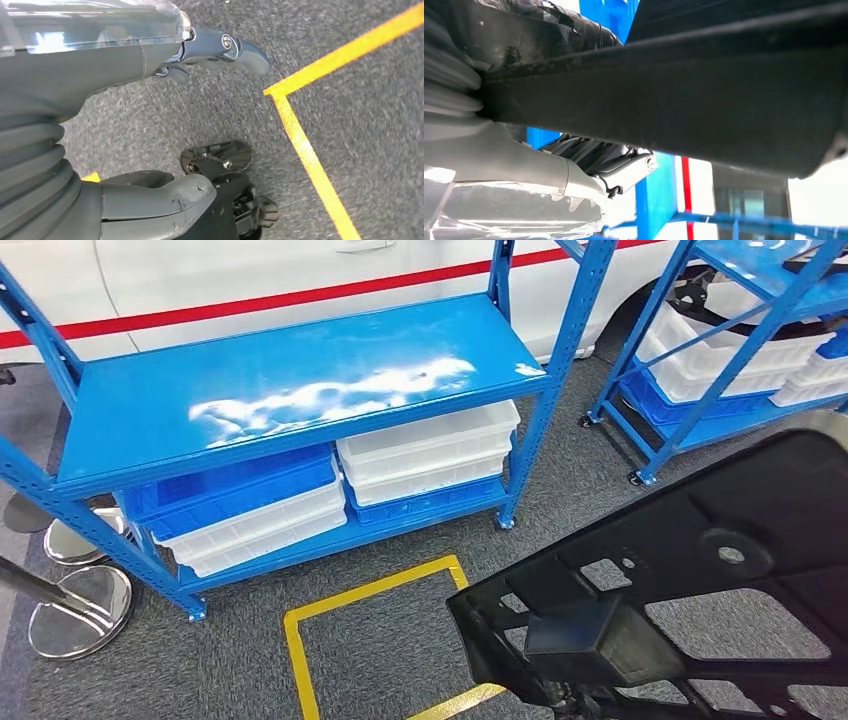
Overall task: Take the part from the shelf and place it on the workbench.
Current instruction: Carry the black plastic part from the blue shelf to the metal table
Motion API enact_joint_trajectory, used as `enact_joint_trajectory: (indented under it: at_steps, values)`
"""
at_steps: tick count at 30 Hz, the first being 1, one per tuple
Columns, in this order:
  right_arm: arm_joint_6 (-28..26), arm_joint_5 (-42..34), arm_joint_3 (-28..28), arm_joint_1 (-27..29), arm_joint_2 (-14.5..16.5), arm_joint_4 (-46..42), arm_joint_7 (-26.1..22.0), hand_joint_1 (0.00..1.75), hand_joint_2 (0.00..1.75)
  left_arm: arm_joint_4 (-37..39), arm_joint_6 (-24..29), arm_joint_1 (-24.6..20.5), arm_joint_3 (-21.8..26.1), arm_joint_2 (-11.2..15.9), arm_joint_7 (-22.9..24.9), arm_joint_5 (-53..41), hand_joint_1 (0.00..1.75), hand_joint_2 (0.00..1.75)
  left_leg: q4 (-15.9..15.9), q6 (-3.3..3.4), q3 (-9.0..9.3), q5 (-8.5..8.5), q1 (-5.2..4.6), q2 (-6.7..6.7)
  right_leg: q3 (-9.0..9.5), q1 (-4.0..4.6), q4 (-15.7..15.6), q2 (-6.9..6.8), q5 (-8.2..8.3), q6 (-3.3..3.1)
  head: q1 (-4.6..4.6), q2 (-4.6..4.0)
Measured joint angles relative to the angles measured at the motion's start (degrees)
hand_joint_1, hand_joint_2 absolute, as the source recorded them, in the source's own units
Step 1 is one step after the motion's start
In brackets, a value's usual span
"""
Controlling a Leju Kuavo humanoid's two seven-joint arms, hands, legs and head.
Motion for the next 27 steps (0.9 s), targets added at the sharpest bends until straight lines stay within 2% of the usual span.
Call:
enact_joint_trajectory:
  at_steps: [1, 2, 3, 4, 6, 7, 8, 10, 11, 12, 13, 14, 15, 17, 18, 19, 21, 22, 23, 24, 25, 26, 27]
  values:
    - [0.1, -0.5, 0.0, 0.1, -0.1, 0.0, -0.4, 1.75, 1.75, 0.0, 0.0, 0.0, 0.0, 0.0, 0.1, 0.0, 0.0, 1.75, 0.3, -0.27, -0.04, -0.18, -0.07, 0.63, 2.85, 0.12, -4.3, -1.44, 0.94, -0.27, 0.0, 0.0]
    - [0.2, -0.8, 0.0, 0.2, -0.1, 0.0, -0.7, 1.75, 1.75, 0.0, -0.1, -0.1, 0.0, 0.0, 0.2, -0.1, 0.0, 1.75, 0.6, -0.6, -0.07, -0.4, -0.22, 1.16, 4.95, 0.31, -7.7, -2.53, 1.61, -0.76, -0.01, 0.0]
    - [0.3, -1.1, 0.0, 0.3, -0.2, 0.0, -1.0, 1.75, 1.75, 0.0, -0.1, -0.2, 0.0, 0.0, 0.3, -0.1, 0.0, 1.75, 0.8, -0.91, -0.05, -0.6, -0.37, 1.66, 6.11, 0.56, -9.8, -3.31, 1.8, -1.3, -0.01, 0.0]
    - [0.4, -1.3, 0.0, 0.4, -0.2, 0.0, -1.2, 1.75, 1.75, 0.0, -0.2, -0.3, 0.0, 0.0, 0.4, -0.2, 0.0, 1.75, 0.9, -1.17, -0.03, -0.74, -0.52, 2.13, 6.3, 0.81, -10.5, -3.57, 1.56, -1.87, -0.02, 0.0]
    - [0.5, -1.4, 0.0, 0.6, -0.3, 0.0, -1.4, 1.75, 1.75, 0.0, -0.3, -0.6, 0.0, 0.0, 0.5, -0.5, 0.0, 1.75, 1.1, -1.71, 0.12, -1.05, -0.51, 2.71, 5.99, 0.84, -10.5, -2.31, 1.76, -2.73, -0.02, 0.0]
    - [0.5, -1.4, 0.0, 0.7, -0.3, 0.0, -1.4, 1.75, 1.75, 0.0, -0.3, -0.6, 0.0, 0.0, 0.5, -0.6, 0.0, 1.75, 1.6, -2.04, -0.04, -1.6, -0.38, 1.8, 5.9, 0.71, -10.7, -1.76, 1.93, -3.13, -0.02, 0.0]
    - [0.5, -1.4, 0.0, 0.7, -0.3, 0.0, -1.4, 1.75, 1.75, 0.0, -0.3, -0.7, 0.0, 0.0, 0.6, -0.6, 0.0, 1.75, 3.3, -2.39, -0.74, -2.84, -0.2, 0.2, 5.8, 0.55, -10.9, -1.15, 2.13, -3.53, -0.02, 0.0]
    - [0.4, -1.3, 0.1, 0.7, -0.3, 0.0, -1.4, 1.75, 1.75, 0.0, -0.3, -0.6, 0.0, 0.0, 0.7, -0.7, 0.0, 1.75, 10.1, -2.91, -3.87, -6.65, 0.16, -3.31, 5.52, 0.43, -11.0, 0.09, 2.42, -4.06, -0.02, 0.0]
    - [0.4, -1.3, 0.1, 0.7, -0.3, 0.0, -1.4, 1.75, 1.75, 0.0, -0.3, -0.5, 0.0, 0.0, 0.8, -0.7, 0.0, 1.75, 14.3, -3.06, -5.95, -8.45, 0.25, -4.03, 5.34, 0.45, -11.0, 0.81, 2.47, -4.18, -0.02, 0.0]
    - [0.4, -1.3, 0.1, 0.7, -0.3, 0.0, -1.4, 1.75, 1.75, 0.0, -0.3, -0.3, 0.0, 0.0, 0.9, -0.8, 0.0, 1.75, 17.4, -3.14, -7.58, -9.19, 0.3, -4.21, 5.24, 0.47, -10.9, 1.6, 2.5, -4.24, -0.02, 0.0]
    - [0.4, -1.3, 0.1, 0.8, -0.3, 0.0, -1.4, 1.75, 1.75, 0.0, -0.3, -0.3, 0.0, 0.0, 0.9, -0.8, 0.0, 1.75, 18.8, -3.16, -8.44, -8.85, 0.33, -4.24, 5.19, 0.48, -10.8, 2.41, 2.51, -4.25, -0.02, 0.0]
    - [0.4, -1.3, 0.2, 0.8, -0.3, 0.0, -1.4, 1.75, 1.75, 0.0, -0.3, -0.2, 0.0, 0.0, 1.0, -0.8, 0.0, 1.75, 17.6, -3.11, -8.19, -7.25, 0.37, -4.34, 5.21, 0.48, -10.6, 3.25, 2.5, -4.24, -0.02, 0.0]
    - [0.4, -1.3, 0.2, 0.8, -0.3, 0.0, -1.4, 1.75, 1.75, 0.0, -0.3, -0.2, 0.0, 0.0, 1.0, -0.8, 0.0, 1.75, 14.5, -3.0, -7.01, -4.84, 0.44, -4.73, 5.28, 0.47, -10.5, 4.07, 2.49, -4.21, -0.02, 0.0]
    - [0.4, -1.2, 0.2, 0.7, -0.3, 0.0, -1.4, 1.75, 1.75, 0.0, -0.3, -0.2, 0.0, 0.0, 1.1, -0.8, 0.0, 1.75, 6.6, -2.6, -4.02, -0.82, 0.62, -7.21, 5.2, 0.48, -10.2, 5.59, 2.51, -3.92, -0.02, 0.0]
    - [0.3, -1.2, 0.2, 0.7, -0.3, 0.0, -1.4, 1.75, 1.75, 0.0, -0.3, -0.2, 0.0, 0.0, 1.1, -0.8, 0.0, 1.75, 4.1, -2.42, -3.16, 0.07, 0.65, -8.34, 4.97, 0.47, -10.1, 6.29, 2.62, -3.59, -0.02, 0.0]
    - [0.2, -1.1, 0.2, 0.8, -0.3, 0.0, -1.4, 1.75, 1.75, 0.0, -0.3, -0.2, 0.0, 0.0, 1.1, -0.9, 0.0, 1.75, 3.0, -2.24, -2.82, 0.25, 0.6, -9.04, 4.66, 0.41, -10.1, 6.99, 2.8, -3.17, -0.02, 0.0]
    - [0.0, -1.0, 0.2, 0.9, -0.3, 0.0, -1.4, 1.75, 1.75, 0.0, -0.4, -0.3, 0.0, 0.0, 1.1, -1.0, 0.0, 1.75, 2.6, -1.76, -2.8, 0.42, 0.57, -8.23, 4.17, 0.3, -10.2, 8.21, 3.28, -2.25, -0.02, 0.0]
    - [-0.1, -0.9, 0.2, 1.1, -0.3, 0.0, -1.4, 1.75, 1.75, 0.0, -0.4, -0.4, 0.0, 0.0, 1.1, -1.0, 0.0, 1.75, 2.3, -1.38, -2.7, 0.72, 0.65, -7.53, 3.93, 0.33, -10.0, 7.72, 3.19, -1.94, -0.02, 0.0]
    - [-0.2, -0.9, 0.2, 1.1, -0.4, 0.0, -1.4, 1.75, 1.75, 0.0, -0.5, -0.5, 0.0, 0.0, 1.2, -1.1, 0.0, 1.75, 1.9, -0.95, -2.64, 1.04, 0.77, -6.81, 3.44, 0.45, -9.1, 6.41, 2.5, -1.68, -0.01, 0.0]
    - [-0.3, -0.8, 0.2, 1.2, -0.4, -0.1, -1.3, 1.75, 1.75, 0.0, -0.5, -0.5, -0.1, 0.0, 1.2, -1.1, 0.0, 1.75, 1.7, -0.58, -2.66, 1.31, 0.86, -6.0, 2.4, 0.55, -6.9, 4.64, 1.0, -1.44, -0.01, 0.0]
    - [-0.4, -0.7, 0.2, 1.2, -0.4, -0.1, -1.3, 1.75, 1.75, 0.0, -0.4, -0.5, -0.1, 0.0, 1.3, -1.1, 0.0, 1.75, 1.6, -0.37, -2.72, 1.42, 0.77, -5.17, 0.95, 0.53, -3.7, 2.75, -0.99, -1.23, -0.01, 0.0]
    - [-0.4, -0.6, 0.2, 1.2, -0.4, -0.1, -1.3, 1.75, 1.75, 0.0, -0.3, -0.4, 0.0, 0.0, 1.4, -1.0, 0.0, 1.75, 1.7, -0.24, -2.86, 1.43, 0.67, -4.32, -0.82, 0.48, 0.3, 1.69, -3.03, -0.98, -0.01, 0.0]
    - [-0.6, -0.5, 0.2, 1.2, -0.4, -0.1, -1.3, 1.75, 1.75, 0.0, -0.1, -0.2, 0.0, -0.1, 1.5, -1.0, 0.0, 1.75, 1.8, -0.23, -2.98, 1.4, 0.57, -3.42, -2.34, 0.38, 3.7, 1.26, -4.43, -0.76, -0.01, 0.0]
